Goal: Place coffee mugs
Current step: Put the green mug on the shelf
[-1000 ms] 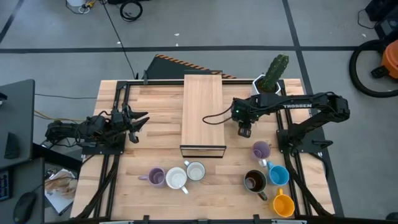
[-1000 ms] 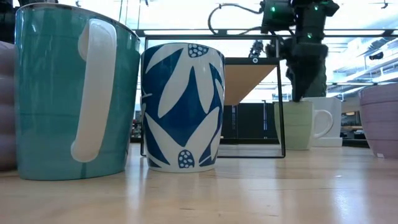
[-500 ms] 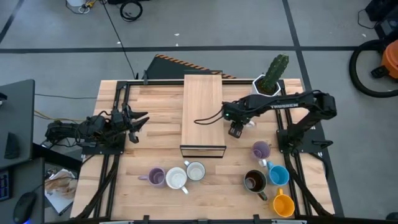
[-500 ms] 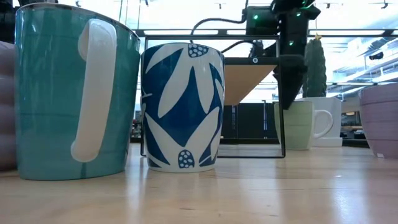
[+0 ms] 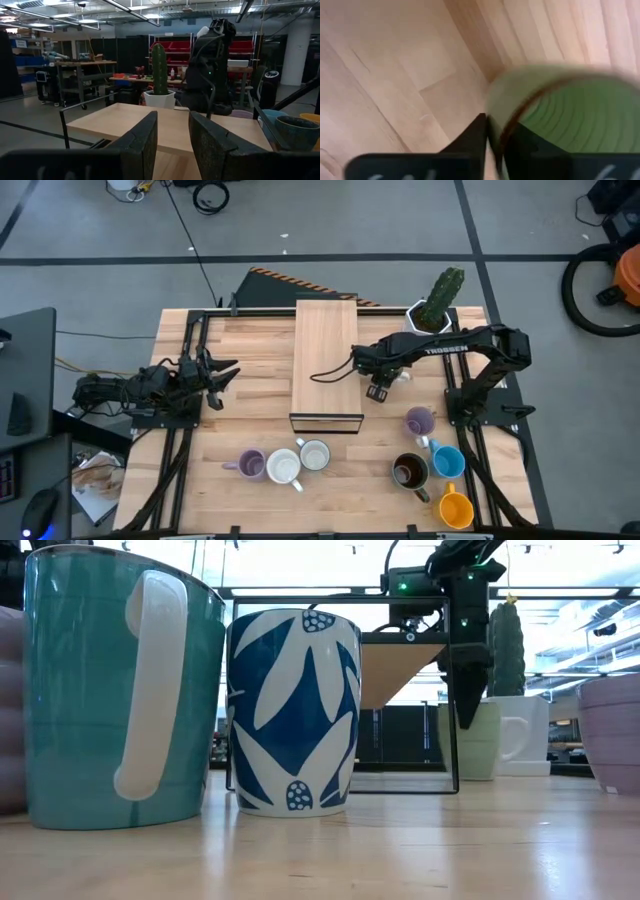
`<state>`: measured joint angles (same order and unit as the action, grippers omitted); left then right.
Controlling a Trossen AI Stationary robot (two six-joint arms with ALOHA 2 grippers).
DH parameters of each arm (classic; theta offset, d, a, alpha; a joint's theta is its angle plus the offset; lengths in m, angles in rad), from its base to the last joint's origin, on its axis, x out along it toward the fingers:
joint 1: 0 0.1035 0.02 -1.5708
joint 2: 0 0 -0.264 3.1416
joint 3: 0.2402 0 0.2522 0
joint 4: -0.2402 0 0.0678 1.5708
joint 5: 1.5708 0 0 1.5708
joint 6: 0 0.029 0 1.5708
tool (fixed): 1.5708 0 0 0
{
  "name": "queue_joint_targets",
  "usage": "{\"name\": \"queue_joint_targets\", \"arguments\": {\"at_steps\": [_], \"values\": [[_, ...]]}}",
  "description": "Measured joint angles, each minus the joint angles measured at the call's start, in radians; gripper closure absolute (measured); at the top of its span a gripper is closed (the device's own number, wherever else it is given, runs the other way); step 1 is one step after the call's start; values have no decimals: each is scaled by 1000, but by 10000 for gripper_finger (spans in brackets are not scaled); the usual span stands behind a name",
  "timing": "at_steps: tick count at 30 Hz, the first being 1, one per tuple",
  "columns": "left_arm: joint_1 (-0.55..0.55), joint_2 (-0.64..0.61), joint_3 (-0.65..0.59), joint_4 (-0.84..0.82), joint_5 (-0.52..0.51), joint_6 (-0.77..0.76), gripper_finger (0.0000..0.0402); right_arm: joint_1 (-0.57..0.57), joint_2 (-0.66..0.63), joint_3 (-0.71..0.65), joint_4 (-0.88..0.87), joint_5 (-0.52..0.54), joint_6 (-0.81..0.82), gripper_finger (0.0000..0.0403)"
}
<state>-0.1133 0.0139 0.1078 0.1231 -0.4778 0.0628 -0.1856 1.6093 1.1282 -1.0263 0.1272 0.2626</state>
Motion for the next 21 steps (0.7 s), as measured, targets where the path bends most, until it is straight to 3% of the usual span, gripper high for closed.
{"name": "queue_joint_targets", "arguments": {"at_steps": [3,12,17,21], "values": [[0,0,0,0,0,-3,285,1,0,0,0,3,-15,380],[0,0,0,-1,0,1,285,4,-62,12,-46,10,-158,377],[0,0,0,0,0,2,285,9,-66,132,-184,102,-205,375],[0,0,0,2,0,2,285,-11,-66,251,-235,106,-254,375]]}}
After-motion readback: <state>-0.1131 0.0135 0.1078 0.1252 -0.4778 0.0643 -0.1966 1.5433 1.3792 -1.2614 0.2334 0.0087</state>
